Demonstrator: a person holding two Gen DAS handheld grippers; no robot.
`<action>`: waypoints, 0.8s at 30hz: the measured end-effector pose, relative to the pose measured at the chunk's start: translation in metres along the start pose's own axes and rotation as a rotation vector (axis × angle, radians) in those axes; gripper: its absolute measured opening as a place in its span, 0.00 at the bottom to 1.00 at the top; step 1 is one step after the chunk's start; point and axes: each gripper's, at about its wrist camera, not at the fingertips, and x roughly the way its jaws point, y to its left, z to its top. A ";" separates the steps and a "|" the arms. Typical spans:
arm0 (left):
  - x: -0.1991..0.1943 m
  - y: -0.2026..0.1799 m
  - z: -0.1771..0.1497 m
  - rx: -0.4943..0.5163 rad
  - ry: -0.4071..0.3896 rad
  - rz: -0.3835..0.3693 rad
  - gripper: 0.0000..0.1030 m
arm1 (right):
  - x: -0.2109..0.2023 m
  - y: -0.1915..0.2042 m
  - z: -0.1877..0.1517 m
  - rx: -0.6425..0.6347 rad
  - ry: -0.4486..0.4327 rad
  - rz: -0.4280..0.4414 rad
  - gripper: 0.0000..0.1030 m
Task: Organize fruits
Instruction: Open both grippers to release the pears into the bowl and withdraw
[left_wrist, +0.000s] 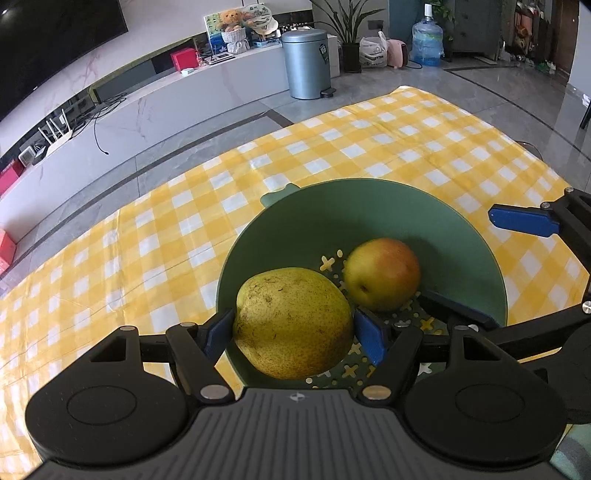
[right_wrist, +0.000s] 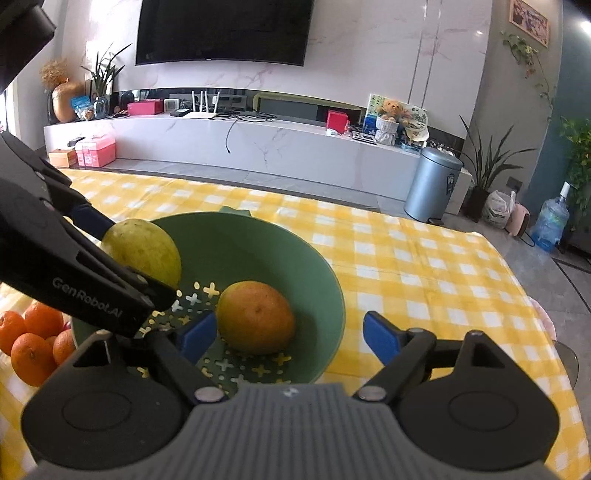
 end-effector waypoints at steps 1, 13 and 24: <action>0.000 0.000 0.000 -0.002 -0.001 -0.002 0.79 | 0.001 -0.002 0.001 -0.002 -0.003 -0.008 0.80; 0.018 -0.024 -0.012 0.180 0.030 0.074 0.79 | -0.006 -0.023 -0.009 0.111 -0.008 -0.099 0.80; 0.027 -0.026 -0.020 0.132 0.048 0.040 0.82 | 0.000 -0.019 -0.012 0.118 0.006 -0.083 0.80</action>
